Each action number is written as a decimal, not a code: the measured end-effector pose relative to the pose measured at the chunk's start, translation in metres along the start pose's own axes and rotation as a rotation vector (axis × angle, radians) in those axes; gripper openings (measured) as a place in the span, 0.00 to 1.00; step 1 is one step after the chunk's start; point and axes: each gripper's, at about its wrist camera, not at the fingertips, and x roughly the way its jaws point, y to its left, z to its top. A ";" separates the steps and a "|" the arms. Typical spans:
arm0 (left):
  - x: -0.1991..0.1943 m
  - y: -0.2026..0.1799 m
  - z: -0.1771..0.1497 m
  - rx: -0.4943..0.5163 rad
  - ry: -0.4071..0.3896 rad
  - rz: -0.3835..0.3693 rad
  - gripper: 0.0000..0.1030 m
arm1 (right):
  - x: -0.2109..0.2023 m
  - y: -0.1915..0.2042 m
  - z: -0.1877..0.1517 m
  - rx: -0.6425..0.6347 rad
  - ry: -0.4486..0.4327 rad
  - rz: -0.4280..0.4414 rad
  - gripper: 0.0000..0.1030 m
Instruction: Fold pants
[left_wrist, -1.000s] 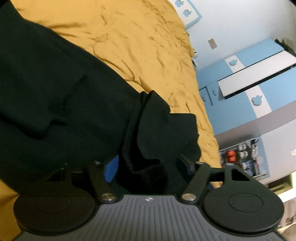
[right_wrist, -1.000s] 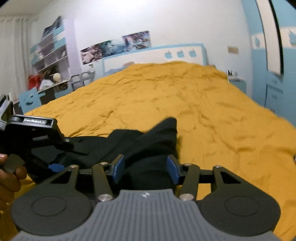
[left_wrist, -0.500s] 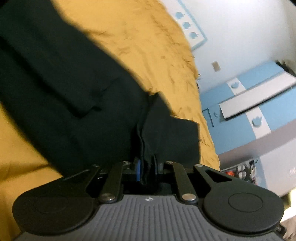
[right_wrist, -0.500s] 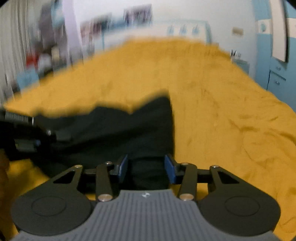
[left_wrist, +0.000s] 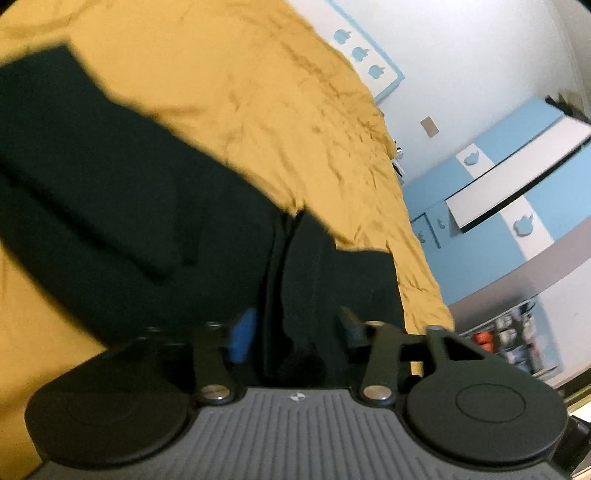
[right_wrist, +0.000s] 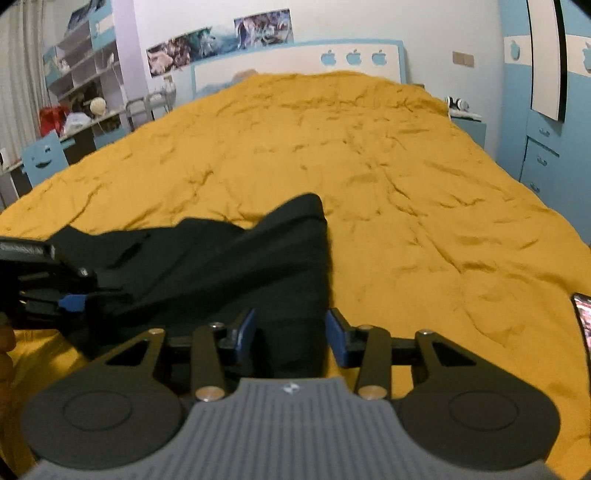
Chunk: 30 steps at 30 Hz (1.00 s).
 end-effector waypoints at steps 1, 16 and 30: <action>-0.003 -0.004 0.005 0.026 -0.017 0.011 0.67 | 0.000 0.001 -0.001 0.006 -0.012 0.005 0.37; 0.096 -0.017 0.074 0.107 0.151 0.067 0.77 | 0.013 -0.034 -0.025 0.175 -0.085 0.113 0.43; 0.083 0.011 0.079 -0.029 0.058 -0.019 0.11 | 0.011 -0.038 -0.031 0.189 -0.154 0.165 0.45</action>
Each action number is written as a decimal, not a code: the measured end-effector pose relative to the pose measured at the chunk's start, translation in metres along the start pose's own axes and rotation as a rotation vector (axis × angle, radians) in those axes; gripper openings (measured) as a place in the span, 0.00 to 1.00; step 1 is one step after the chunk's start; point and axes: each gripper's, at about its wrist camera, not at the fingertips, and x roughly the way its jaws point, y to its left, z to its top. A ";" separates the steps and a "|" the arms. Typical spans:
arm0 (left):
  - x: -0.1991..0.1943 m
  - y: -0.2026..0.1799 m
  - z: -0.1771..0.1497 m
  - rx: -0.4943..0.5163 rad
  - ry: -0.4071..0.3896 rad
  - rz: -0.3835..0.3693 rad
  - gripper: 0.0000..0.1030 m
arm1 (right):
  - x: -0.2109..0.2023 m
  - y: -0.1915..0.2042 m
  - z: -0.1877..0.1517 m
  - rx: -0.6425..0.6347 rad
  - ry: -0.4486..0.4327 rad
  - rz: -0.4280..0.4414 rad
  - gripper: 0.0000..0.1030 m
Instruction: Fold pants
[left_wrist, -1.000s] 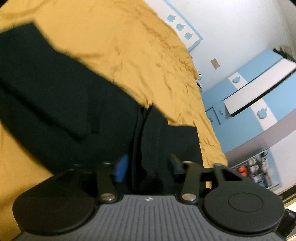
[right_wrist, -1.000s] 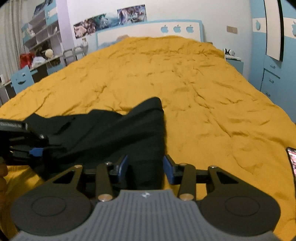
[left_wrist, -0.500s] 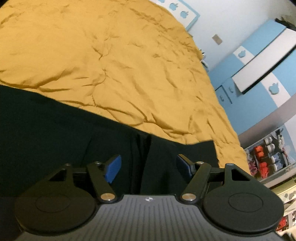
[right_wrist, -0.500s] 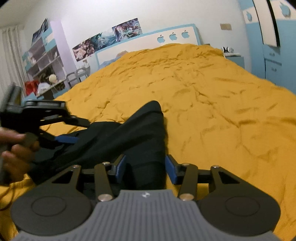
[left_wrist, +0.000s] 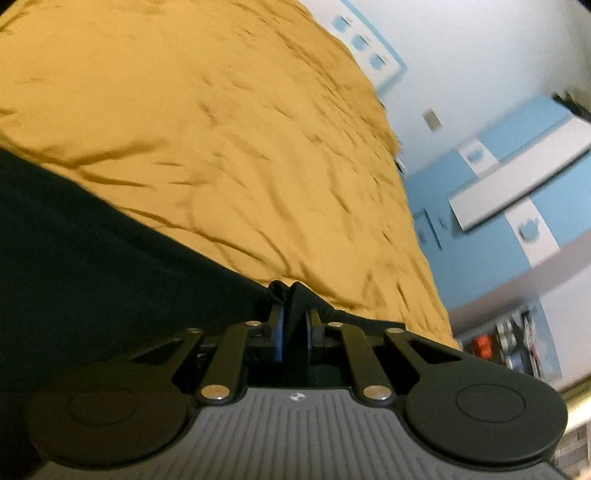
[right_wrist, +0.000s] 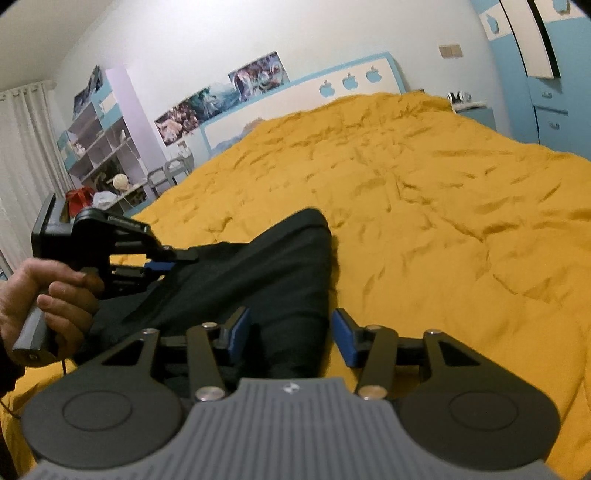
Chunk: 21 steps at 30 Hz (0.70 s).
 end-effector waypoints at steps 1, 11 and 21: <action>0.000 0.002 -0.002 0.004 -0.013 0.026 0.11 | 0.000 0.002 0.000 -0.012 -0.001 0.001 0.45; -0.001 0.003 -0.004 0.067 -0.030 0.115 0.04 | 0.021 0.034 -0.003 -0.219 0.242 -0.127 0.42; -0.052 -0.027 -0.016 0.177 -0.093 0.049 0.14 | -0.003 0.034 0.003 -0.214 0.192 -0.162 0.41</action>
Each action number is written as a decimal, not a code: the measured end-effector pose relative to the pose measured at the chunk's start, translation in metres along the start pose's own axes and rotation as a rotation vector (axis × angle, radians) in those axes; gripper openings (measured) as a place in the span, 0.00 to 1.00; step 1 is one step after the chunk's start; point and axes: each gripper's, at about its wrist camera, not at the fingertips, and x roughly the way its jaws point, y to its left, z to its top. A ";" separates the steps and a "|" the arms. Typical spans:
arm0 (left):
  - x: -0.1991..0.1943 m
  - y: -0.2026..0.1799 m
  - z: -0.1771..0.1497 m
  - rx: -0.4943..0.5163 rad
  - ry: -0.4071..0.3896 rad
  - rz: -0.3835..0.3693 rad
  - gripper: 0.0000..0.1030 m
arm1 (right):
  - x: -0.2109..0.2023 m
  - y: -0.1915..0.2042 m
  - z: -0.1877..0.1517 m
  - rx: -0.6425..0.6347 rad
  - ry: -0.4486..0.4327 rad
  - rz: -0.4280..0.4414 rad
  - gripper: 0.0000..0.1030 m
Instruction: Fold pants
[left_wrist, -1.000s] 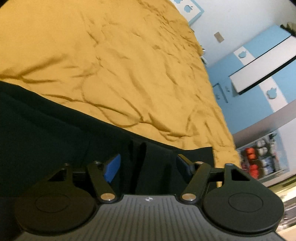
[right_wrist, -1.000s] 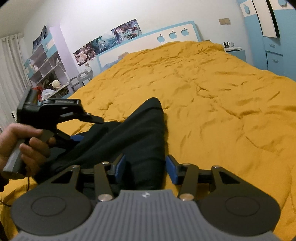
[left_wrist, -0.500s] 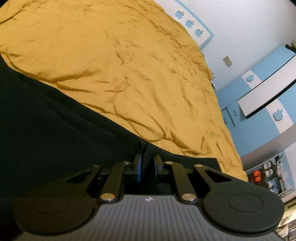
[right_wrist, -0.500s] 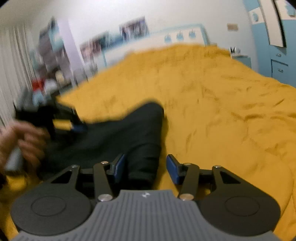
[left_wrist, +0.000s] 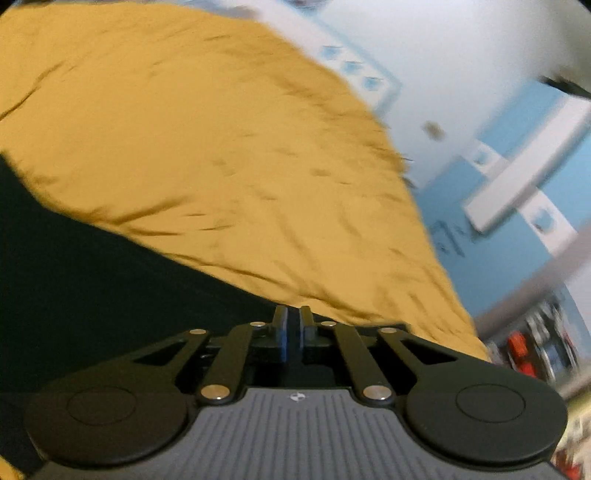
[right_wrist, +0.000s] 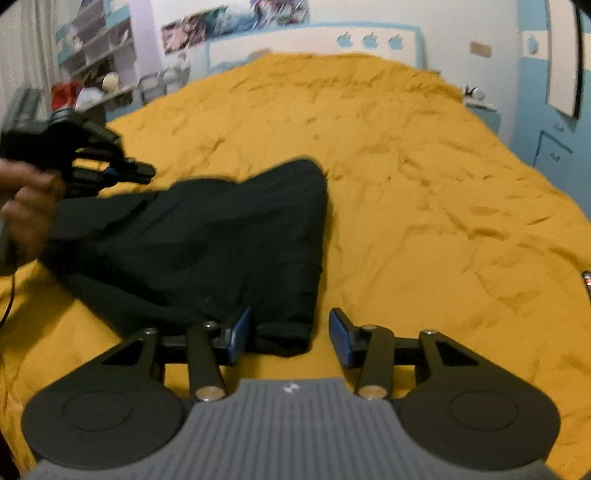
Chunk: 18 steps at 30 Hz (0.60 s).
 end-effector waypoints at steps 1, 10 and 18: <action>-0.004 -0.010 -0.006 0.043 0.008 -0.032 0.17 | -0.003 0.002 0.000 0.001 -0.032 -0.011 0.41; 0.010 -0.064 -0.072 0.377 0.158 -0.087 0.18 | 0.007 0.038 0.011 -0.145 -0.092 0.060 0.47; -0.007 -0.027 -0.067 0.236 0.160 0.008 0.07 | 0.004 0.031 -0.017 -0.123 -0.022 0.062 0.47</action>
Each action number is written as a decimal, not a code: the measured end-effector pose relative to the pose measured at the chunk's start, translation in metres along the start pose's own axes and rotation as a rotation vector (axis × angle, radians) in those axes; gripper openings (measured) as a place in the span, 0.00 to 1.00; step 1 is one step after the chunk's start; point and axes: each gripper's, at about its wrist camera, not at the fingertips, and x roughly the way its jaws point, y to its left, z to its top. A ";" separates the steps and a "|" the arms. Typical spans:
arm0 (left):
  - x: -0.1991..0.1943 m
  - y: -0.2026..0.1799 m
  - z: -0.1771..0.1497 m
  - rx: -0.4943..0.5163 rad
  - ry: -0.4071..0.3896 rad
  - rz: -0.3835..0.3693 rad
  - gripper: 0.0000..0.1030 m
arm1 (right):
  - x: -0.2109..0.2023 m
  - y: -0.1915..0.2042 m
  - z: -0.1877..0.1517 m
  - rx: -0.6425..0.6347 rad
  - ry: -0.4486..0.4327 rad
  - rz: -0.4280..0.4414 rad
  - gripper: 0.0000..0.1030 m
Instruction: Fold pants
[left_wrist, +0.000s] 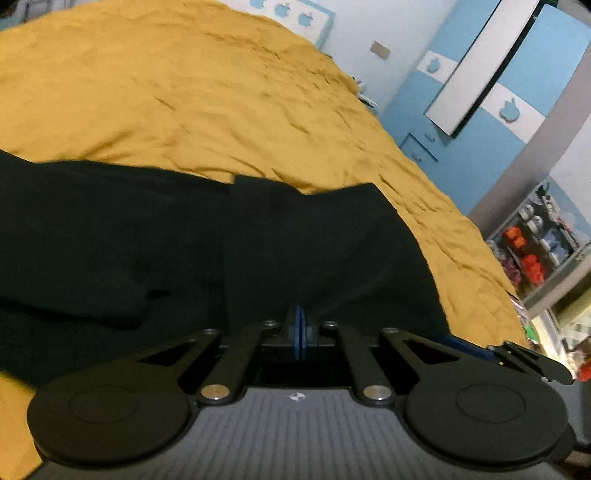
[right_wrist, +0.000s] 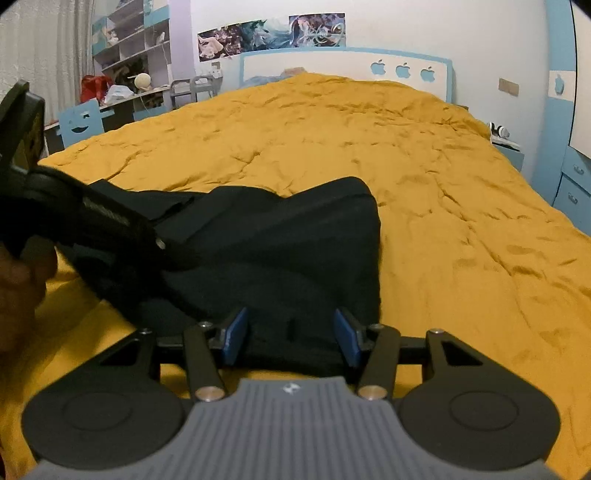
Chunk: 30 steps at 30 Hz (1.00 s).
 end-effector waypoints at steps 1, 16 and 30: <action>-0.008 0.000 -0.002 0.001 -0.007 0.002 0.11 | -0.002 -0.002 0.000 0.006 -0.001 0.002 0.47; -0.134 0.170 -0.003 -0.507 -0.299 0.215 0.69 | -0.020 0.058 0.031 -0.054 -0.115 0.025 0.56; -0.129 0.222 -0.012 -0.640 -0.373 0.197 0.78 | 0.032 0.131 0.077 -0.087 -0.043 0.088 0.56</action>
